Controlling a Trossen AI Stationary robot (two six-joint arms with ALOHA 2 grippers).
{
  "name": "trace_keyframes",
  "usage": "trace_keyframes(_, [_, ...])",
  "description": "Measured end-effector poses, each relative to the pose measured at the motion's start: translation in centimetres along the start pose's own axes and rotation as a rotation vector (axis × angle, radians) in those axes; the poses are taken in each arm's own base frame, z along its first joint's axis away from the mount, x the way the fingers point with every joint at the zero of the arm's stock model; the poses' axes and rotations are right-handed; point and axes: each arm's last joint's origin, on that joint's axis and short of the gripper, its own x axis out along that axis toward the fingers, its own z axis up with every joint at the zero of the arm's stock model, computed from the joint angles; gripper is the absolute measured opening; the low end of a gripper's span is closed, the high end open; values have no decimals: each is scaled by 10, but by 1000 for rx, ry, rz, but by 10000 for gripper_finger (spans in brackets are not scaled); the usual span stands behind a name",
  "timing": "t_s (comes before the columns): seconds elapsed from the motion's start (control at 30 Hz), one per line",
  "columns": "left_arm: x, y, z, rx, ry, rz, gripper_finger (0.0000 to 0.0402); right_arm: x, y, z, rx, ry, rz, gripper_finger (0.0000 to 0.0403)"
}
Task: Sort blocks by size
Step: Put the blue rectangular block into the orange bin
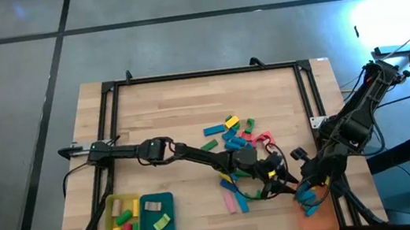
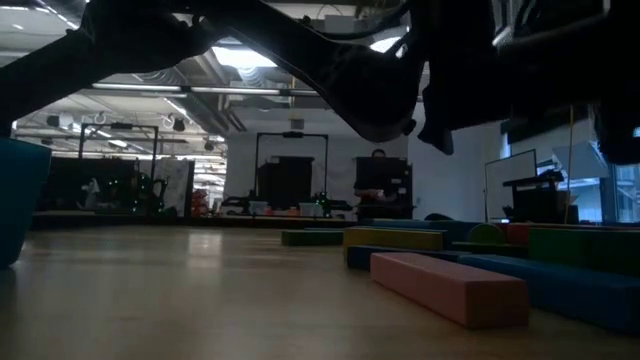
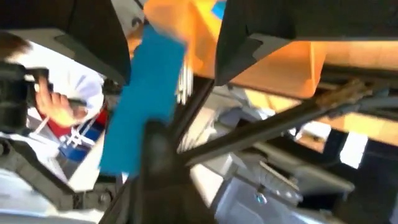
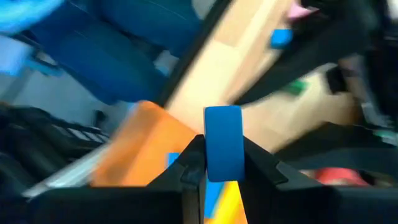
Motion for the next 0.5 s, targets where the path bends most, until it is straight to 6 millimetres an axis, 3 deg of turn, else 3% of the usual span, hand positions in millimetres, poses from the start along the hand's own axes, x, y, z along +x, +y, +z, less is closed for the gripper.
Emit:
trace_keyframes(0.3, [-13,18,11,-27,130,-193,211,4,3,-3,214,98,93,69])
trace_keyframes(0.5, [-18,23,20,6,99,-233,204,15,1,-9,302,233,69,70])
